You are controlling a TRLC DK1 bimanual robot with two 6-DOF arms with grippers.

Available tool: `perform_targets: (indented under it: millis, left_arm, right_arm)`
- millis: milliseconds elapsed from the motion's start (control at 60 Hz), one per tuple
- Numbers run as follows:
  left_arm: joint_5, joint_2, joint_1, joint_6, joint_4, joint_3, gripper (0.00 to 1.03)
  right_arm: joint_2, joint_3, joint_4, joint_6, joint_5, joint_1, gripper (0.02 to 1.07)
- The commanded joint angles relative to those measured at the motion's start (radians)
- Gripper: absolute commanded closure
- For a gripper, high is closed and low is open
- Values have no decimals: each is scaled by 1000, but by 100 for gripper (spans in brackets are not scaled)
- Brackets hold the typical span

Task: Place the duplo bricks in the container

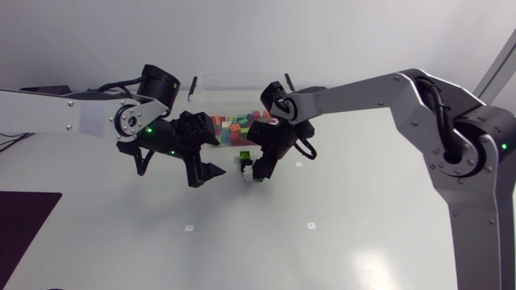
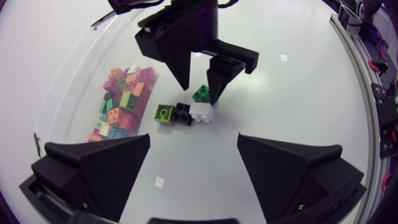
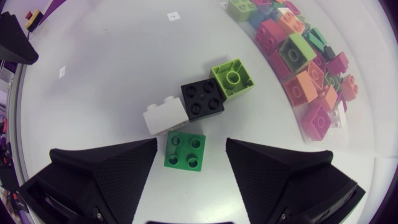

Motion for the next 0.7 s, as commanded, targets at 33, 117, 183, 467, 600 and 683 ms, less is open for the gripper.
perform_targets:
  millis: [33, 117, 183, 467, 600, 683]
  left_arm:
    - [-3, 27, -10, 32, -10, -1, 6]
    - [-3, 29, -12, 32, -12, 7, 6]
    - [-3, 35, -13, 32, -12, 12, 6]
    - [-4, 128, -44, 32, -4, 52, 6]
    - [-3, 168, -61, 41, 42, 48, 5]
    - [-3, 196, -64, 62, 83, 38, 5]
  right_arm:
    - [63, 75, -67, -32, 15, 11, 39]
    - [90, 96, -91, -39, 41, 16, 45]
    - [100, 96, -91, -44, 48, 17, 51]
    - [80, 67, -85, -48, 48, 14, 90]
    - [-1, -14, -54, -48, 46, 7, 90]
    - [-67, -76, -36, -50, 44, 2, 90]
